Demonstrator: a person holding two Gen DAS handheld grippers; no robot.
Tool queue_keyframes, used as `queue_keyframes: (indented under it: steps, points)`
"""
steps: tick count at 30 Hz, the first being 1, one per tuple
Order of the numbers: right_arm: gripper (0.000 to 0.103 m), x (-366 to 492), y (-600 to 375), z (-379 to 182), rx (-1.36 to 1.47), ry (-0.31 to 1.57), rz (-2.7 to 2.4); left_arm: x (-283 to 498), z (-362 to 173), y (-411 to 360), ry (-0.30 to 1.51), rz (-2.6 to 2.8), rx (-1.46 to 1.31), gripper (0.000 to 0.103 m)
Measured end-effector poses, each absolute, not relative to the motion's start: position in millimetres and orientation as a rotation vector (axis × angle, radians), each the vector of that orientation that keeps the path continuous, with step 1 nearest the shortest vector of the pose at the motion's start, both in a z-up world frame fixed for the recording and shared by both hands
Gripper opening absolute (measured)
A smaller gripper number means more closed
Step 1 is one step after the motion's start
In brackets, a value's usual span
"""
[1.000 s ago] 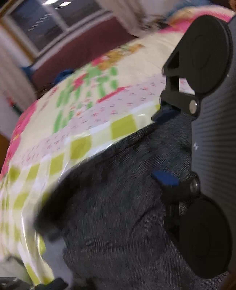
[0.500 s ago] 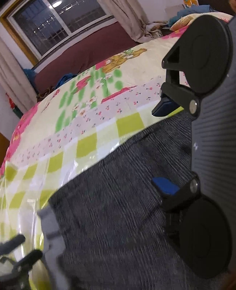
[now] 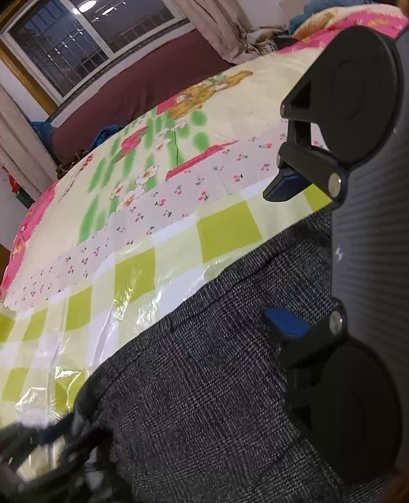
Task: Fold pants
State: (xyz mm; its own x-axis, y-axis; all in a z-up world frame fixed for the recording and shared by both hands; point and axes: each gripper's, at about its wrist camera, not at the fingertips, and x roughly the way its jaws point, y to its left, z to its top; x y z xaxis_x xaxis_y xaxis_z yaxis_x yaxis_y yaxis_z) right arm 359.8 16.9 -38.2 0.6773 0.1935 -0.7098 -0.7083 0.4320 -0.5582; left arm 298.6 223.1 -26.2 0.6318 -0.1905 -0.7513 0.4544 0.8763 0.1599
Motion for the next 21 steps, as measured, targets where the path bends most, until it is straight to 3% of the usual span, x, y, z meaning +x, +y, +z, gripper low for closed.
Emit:
queue_keyframes:
  steps: [1,8,11,13,14,15,16,20,21]
  points:
    - [0.074,358,18,-37,-0.973,0.612,0.615,288,-21,224,0.806,-0.415,0.343,0.015]
    - [0.074,362,32,-42,-0.997,0.642,0.634,242,-5,215,0.781,-0.511,0.351,0.016]
    - [0.073,382,33,-46,-0.926,0.74,0.648,250,2,231,0.737,-0.485,0.308,0.031]
    - [0.073,394,31,-48,-0.862,0.802,0.656,260,2,243,0.741,-0.458,0.276,0.062]
    - [0.066,397,29,-48,-0.827,0.825,0.659,265,1,251,0.73,-0.433,0.261,0.067]
    - [0.046,397,26,-48,-0.775,0.853,0.678,271,-2,257,0.729,-0.413,0.246,0.076]
    - [0.037,395,24,-48,-0.738,0.869,0.696,277,-6,260,0.737,-0.398,0.232,0.079]
    - [0.009,373,31,-49,-0.773,0.839,0.627,305,-30,253,0.797,-0.367,0.203,0.084]
    - [0.008,369,30,-47,-0.765,0.834,0.619,311,-33,250,0.801,-0.356,0.196,0.084]
